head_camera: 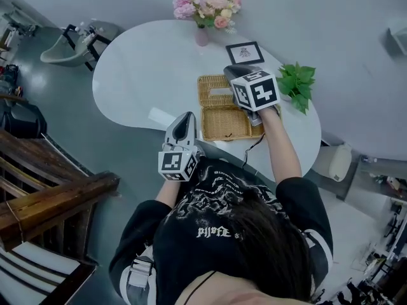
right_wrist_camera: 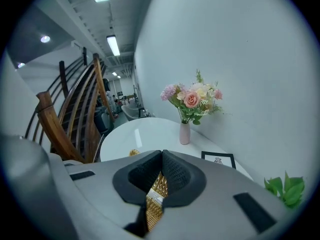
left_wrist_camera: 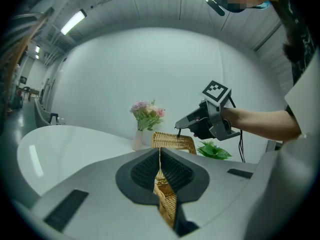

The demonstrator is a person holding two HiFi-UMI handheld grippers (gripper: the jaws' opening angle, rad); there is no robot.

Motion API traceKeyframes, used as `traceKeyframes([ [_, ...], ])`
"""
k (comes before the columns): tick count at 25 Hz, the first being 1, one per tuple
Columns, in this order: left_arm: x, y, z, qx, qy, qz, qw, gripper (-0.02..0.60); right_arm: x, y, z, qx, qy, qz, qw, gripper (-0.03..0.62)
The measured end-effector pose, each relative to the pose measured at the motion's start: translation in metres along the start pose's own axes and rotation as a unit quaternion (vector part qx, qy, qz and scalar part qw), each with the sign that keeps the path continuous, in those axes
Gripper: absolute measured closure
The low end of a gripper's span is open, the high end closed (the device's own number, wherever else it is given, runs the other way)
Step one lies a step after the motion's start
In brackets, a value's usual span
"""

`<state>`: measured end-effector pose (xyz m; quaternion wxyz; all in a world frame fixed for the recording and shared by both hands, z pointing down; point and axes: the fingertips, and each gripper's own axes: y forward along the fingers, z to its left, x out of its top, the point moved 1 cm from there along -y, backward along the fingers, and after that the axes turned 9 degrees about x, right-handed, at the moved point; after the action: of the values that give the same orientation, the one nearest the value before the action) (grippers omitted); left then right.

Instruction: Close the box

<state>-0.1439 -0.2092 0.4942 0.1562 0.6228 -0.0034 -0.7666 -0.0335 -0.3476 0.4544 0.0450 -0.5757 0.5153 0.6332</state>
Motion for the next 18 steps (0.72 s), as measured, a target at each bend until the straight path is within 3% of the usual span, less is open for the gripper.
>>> traceKeyframes([
  [18,-0.014,-0.052,-0.029,0.050,-0.008,-0.021,0.9985,0.557,-0.050,-0.068,0.059,0.037,0.001,-0.056,0.998,0.559],
])
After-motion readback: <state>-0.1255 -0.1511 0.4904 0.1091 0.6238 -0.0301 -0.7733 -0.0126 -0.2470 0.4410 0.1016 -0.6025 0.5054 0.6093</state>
